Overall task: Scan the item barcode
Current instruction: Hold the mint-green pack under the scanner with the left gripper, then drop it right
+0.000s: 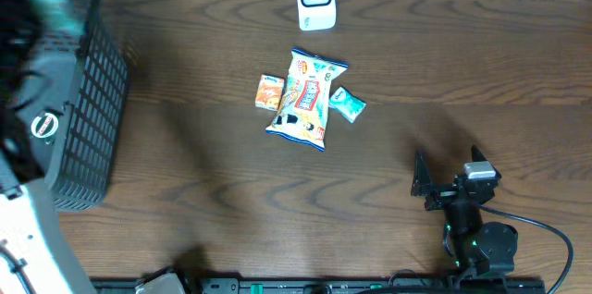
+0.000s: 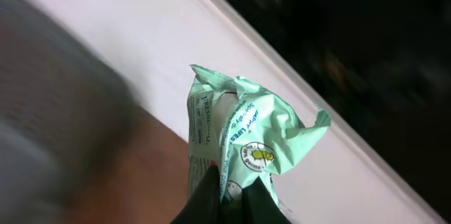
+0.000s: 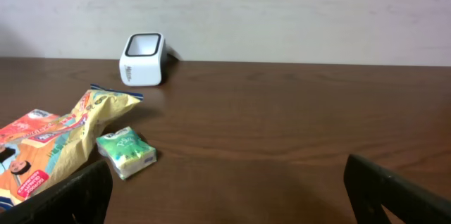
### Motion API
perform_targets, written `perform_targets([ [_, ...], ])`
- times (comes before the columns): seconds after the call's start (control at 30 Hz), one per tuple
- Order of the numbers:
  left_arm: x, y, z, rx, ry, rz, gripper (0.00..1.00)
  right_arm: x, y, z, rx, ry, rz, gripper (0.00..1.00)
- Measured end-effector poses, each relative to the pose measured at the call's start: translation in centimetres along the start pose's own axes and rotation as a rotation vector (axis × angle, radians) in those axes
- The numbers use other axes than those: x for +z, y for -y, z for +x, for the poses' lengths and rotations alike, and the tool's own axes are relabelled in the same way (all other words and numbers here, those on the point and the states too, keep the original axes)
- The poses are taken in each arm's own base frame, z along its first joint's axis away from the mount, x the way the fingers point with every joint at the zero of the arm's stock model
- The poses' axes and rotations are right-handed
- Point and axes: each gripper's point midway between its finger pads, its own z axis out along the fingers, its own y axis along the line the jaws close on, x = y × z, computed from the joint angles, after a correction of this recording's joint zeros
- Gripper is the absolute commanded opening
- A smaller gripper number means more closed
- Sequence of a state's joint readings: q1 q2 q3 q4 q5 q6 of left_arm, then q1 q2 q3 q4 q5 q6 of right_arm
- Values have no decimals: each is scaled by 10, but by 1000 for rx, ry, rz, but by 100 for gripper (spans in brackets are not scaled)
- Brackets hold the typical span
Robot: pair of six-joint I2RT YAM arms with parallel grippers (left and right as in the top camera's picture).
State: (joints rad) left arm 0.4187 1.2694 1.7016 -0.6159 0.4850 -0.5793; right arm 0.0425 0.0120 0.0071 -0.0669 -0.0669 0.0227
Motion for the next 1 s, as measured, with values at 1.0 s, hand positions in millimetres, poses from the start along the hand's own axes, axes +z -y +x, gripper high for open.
perform_targets([
  [1.0,176,134,388,352,-676,242,8,0,0,0,0,0,0,99],
])
